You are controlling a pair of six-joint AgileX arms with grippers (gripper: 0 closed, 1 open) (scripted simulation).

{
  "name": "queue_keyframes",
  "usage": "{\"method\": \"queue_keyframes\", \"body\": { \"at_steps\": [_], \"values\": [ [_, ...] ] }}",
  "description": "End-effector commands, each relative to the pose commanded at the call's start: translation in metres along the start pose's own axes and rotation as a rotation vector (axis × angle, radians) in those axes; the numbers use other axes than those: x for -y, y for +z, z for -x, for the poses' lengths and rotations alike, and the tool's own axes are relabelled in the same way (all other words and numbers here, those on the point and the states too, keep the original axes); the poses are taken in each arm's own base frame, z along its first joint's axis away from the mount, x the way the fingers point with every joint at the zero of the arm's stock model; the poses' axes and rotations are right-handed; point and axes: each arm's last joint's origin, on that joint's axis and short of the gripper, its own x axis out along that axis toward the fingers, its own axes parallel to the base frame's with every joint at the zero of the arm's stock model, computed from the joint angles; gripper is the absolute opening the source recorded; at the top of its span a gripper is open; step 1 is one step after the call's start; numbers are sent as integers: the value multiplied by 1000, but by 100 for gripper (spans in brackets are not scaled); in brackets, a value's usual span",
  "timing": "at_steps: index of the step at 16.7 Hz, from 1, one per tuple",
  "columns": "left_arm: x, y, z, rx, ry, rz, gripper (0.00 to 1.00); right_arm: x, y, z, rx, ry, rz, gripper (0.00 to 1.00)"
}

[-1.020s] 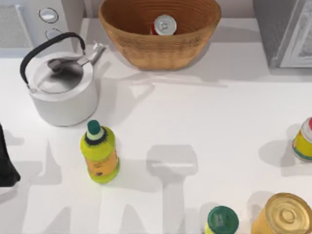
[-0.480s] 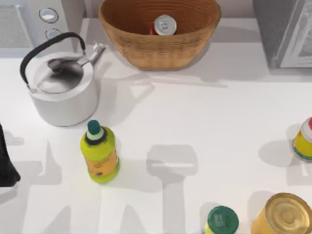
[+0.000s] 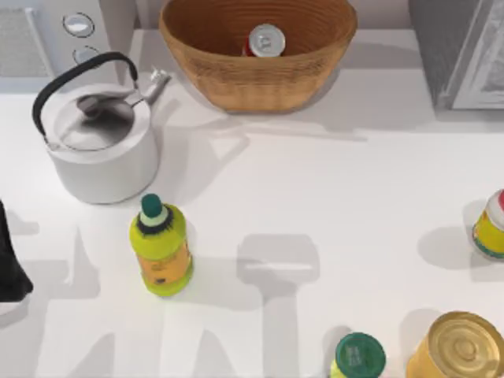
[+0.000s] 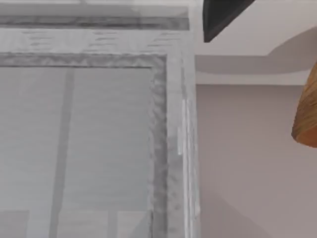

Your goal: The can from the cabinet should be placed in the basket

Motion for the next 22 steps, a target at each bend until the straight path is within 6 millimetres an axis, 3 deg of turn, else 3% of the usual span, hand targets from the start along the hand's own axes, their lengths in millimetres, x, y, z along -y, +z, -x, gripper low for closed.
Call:
{"method": "queue_keyframes", "body": {
  "at_steps": [3, 7, 11, 15, 18, 22],
  "values": [
    [0, 0, 0, 0, 0, 0, 100, 20, 12, -17, -2, -2, 6, 100],
    [0, 0, 0, 0, 0, 0, 100, 65, 16, -40, -16, -4, 9, 100],
    [0, 0, 0, 0, 0, 0, 100, 122, 4, -48, -33, -5, 2, 100],
    [0, 0, 0, 0, 0, 0, 100, 167, -16, -42, -41, -5, -6, 100],
    [0, 0, 0, 0, 0, 0, 100, 184, -25, -35, -42, -3, -4, 100],
    [0, 0, 0, 0, 0, 0, 100, 186, -26, -34, -41, -3, -4, 100]
  ]
}}
